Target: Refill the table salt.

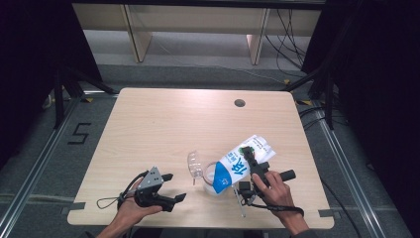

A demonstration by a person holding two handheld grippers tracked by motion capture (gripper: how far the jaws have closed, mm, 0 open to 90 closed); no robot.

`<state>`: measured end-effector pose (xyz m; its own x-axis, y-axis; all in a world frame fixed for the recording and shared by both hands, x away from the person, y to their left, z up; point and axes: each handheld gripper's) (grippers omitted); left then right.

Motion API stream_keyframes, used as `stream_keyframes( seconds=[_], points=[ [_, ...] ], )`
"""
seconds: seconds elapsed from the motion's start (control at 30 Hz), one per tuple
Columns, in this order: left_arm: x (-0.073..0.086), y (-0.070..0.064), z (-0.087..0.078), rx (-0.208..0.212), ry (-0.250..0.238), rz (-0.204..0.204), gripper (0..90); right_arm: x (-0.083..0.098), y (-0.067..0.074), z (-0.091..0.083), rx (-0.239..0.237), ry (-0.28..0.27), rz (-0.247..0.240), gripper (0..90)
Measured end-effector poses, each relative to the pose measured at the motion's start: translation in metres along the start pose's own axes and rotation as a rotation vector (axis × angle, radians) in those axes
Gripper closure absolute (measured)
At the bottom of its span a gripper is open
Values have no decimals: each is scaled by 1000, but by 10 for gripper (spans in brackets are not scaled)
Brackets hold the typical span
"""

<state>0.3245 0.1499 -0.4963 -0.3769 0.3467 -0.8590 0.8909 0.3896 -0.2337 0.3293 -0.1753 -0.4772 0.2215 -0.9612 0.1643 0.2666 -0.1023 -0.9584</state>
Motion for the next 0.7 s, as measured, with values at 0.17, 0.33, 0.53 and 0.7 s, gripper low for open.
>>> stream_keyframes(
  seconds=[0.17,0.33,0.53,0.7],
  points=[
    [0,0,0,0,0,0,162,1,0,1,6,-8,-3,668],
    [0,0,0,2,-2,1,162,0,-2,1,14,-14,-13,669],
    [0,0,0,-1,0,0,162,0,-2,1,6,-11,-21,669],
    [0,0,0,2,-3,0,162,0,-1,0,4,2,-4,671]
  ],
)
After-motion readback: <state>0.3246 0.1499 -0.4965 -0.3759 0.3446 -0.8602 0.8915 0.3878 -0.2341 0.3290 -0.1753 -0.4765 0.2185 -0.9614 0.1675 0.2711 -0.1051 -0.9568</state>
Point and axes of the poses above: each handheld gripper's, and its own axes: z roughly forward along the jaws, x roughly out of its underside, y roughly to its left, and after that the axes turned 14 degrees about x, right-handed
